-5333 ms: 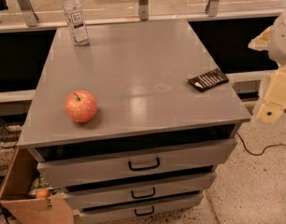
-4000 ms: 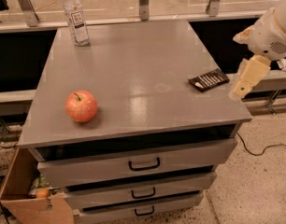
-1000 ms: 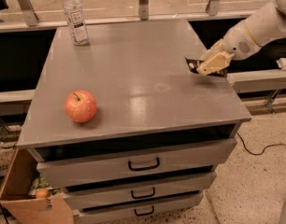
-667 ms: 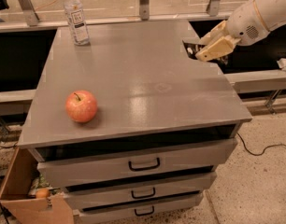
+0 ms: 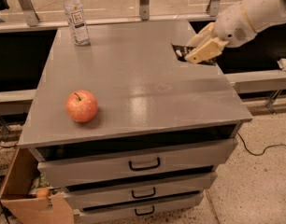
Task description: Move rxbar chocolate near apple
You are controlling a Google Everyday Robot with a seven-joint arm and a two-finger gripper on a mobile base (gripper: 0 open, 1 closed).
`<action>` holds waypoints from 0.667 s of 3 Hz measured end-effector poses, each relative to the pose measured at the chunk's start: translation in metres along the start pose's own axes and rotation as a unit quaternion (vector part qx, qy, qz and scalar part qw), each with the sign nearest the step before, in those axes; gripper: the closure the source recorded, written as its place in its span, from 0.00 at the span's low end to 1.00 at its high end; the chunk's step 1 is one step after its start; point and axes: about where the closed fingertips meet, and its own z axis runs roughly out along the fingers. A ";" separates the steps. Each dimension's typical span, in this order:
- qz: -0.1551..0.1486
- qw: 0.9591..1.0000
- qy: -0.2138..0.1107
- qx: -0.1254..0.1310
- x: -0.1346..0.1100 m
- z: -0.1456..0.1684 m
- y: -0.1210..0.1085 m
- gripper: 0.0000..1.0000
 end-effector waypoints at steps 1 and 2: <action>-0.042 0.998 -0.015 -0.032 -0.035 0.037 0.023 1.00; -0.071 0.995 -0.024 -0.072 -0.057 0.076 0.049 1.00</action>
Offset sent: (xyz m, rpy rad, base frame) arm -0.0428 0.1562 -0.0446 0.0189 0.0260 0.3286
